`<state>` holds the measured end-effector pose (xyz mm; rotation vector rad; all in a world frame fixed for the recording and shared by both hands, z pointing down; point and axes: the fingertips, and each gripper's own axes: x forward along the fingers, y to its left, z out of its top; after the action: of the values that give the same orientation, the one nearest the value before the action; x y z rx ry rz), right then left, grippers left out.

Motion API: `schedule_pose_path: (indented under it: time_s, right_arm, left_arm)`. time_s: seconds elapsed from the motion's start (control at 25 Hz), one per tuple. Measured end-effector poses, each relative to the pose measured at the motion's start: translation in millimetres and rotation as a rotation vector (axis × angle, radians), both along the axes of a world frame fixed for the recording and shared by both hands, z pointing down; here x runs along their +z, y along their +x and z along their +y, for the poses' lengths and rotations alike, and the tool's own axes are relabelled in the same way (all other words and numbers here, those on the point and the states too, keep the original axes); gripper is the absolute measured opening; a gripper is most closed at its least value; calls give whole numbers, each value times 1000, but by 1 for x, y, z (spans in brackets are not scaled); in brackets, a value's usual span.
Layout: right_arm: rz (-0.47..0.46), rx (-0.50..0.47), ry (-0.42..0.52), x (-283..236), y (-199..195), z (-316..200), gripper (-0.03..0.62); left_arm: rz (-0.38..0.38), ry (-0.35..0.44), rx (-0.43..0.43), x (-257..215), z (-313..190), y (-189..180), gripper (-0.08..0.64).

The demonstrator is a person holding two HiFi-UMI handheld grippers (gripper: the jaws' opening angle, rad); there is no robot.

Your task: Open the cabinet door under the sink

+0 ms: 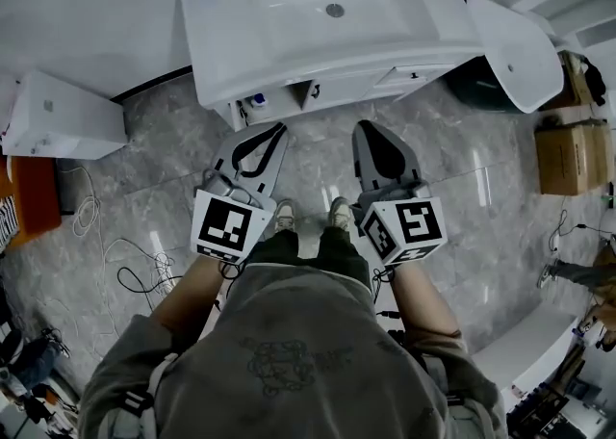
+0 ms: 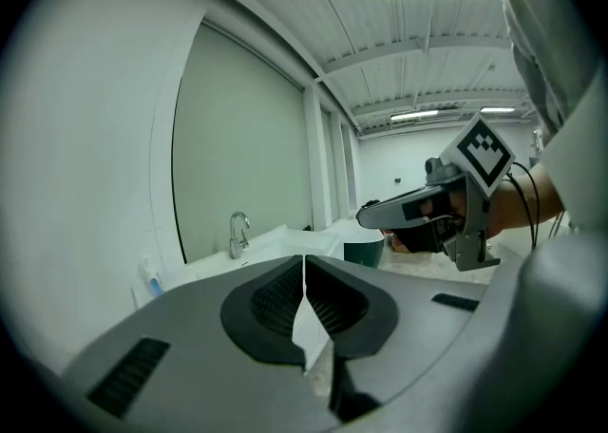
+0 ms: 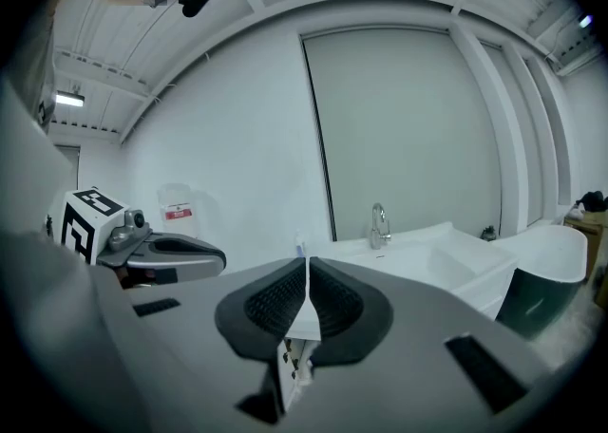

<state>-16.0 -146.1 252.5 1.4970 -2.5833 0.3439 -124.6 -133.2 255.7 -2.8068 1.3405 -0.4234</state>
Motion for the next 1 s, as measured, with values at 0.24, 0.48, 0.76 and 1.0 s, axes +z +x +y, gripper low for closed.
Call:
schedule_pose_path:
  time_s: [0.24,0.48,0.76,1.0]
  right_arm:
    - [-7,-69,-56,33,7,-32,31]
    - [-6,-130,-94,67,21,-69,32]
    - [-1,-210,-156,106,24,-97,35]
    - [20,-243,-210,147,23,-123,51]
  left_arm:
    - [-56,-62,-29,32,-23,11,21]
    - [-62,-90,-122,60,-54,26,21]
    - [-75,-139,-242,90,-78,31,21]
    - [-80,-181,-281,122,-103,38,21]
